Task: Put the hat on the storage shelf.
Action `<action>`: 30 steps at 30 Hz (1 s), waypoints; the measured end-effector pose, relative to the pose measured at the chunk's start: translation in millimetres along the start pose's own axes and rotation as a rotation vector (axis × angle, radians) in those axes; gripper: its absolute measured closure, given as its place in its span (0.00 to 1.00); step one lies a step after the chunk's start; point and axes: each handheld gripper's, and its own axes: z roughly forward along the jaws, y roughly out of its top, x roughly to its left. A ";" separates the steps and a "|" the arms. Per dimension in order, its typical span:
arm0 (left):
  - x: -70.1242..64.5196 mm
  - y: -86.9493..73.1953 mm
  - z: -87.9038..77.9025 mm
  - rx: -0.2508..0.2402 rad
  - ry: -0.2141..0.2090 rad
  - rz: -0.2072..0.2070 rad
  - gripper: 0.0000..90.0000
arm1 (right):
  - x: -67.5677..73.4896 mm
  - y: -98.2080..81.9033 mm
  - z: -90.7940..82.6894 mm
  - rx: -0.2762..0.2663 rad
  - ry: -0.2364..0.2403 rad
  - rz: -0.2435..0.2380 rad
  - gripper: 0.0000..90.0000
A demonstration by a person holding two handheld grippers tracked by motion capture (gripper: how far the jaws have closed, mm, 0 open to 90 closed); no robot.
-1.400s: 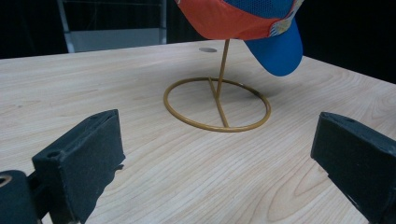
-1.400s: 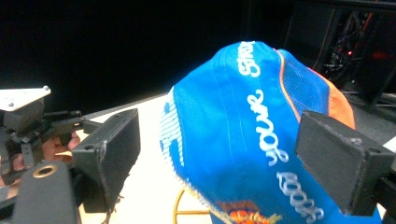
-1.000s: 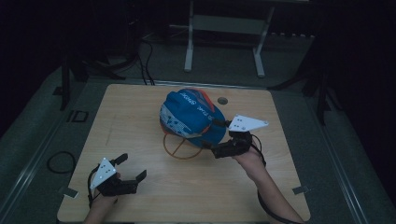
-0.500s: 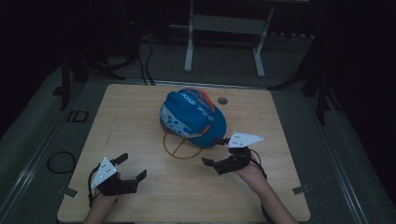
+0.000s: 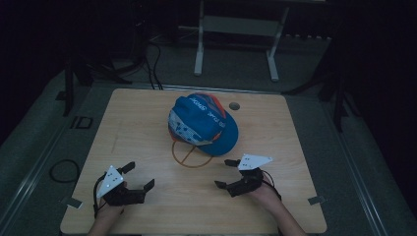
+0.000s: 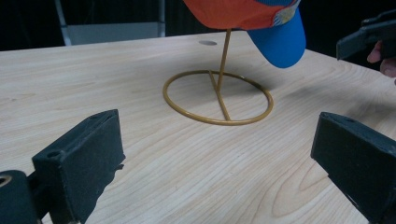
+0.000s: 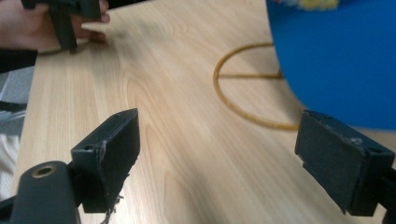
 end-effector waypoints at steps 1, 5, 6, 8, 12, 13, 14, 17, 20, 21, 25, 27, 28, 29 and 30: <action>0.2 -0.3 0.3 0.001 -0.002 -0.001 0.03 | -0.3 -3.1 0.3 0.009 0.002 0.000 0.15; -0.1 -0.5 0.4 0.003 -0.002 0.003 0.03 | -0.5 -11.1 -1.0 0.019 0.000 0.001 0.16; 0.0 -0.6 0.3 0.003 -0.003 0.001 0.03 | -0.9 -16.7 -3.2 0.030 -0.012 -0.002 0.16; -0.1 -0.8 0.4 0.003 -0.001 0.001 0.03 | -2.1 -20.7 -5.3 0.038 -0.017 0.000 0.16; 0.0 -0.9 0.6 0.007 -0.002 0.002 0.03 | -3.4 -28.4 -12.2 0.046 -0.037 0.007 0.16; 0.0 -0.9 0.6 0.007 -0.001 0.002 0.03 | -3.9 -30.3 -14.3 0.047 -0.043 0.011 0.16; 0.0 -0.9 0.8 0.006 -0.001 0.001 0.03 | -4.3 -32.2 -16.4 0.047 -0.050 0.014 0.16; 0.0 -0.9 1.0 0.006 -0.002 0.001 0.03 | -5.3 -36.0 -20.5 0.047 -0.074 0.008 0.16; -0.2 -0.8 1.1 0.009 -0.001 0.006 0.03 | -7.7 -41.8 -25.9 0.060 -0.100 0.008 0.16; -0.2 -0.7 1.0 0.007 -0.002 0.002 0.03 | -9.5 -44.9 -29.1 0.064 -0.115 0.011 0.16; 0.1 -1.0 1.0 0.008 -0.002 0.002 0.03 | -13.5 -50.2 -35.8 0.066 -0.139 0.012 0.16; 0.1 -1.0 1.2 0.010 -0.004 0.005 0.03 | -16.0 -52.6 -38.9 0.066 -0.149 0.008 0.16; 0.1 -1.0 1.2 0.010 -0.004 0.005 0.03 | -16.0 -52.6 -38.9 0.066 -0.149 0.008 0.16; -0.1 -1.1 1.7 0.011 -0.007 0.003 0.03 | -18.9 -54.6 -41.0 0.066 -0.168 0.010 0.16; -0.1 -1.1 1.7 0.011 -0.007 0.003 0.03 | -20.7 -55.8 -41.7 0.061 -0.173 0.009 0.16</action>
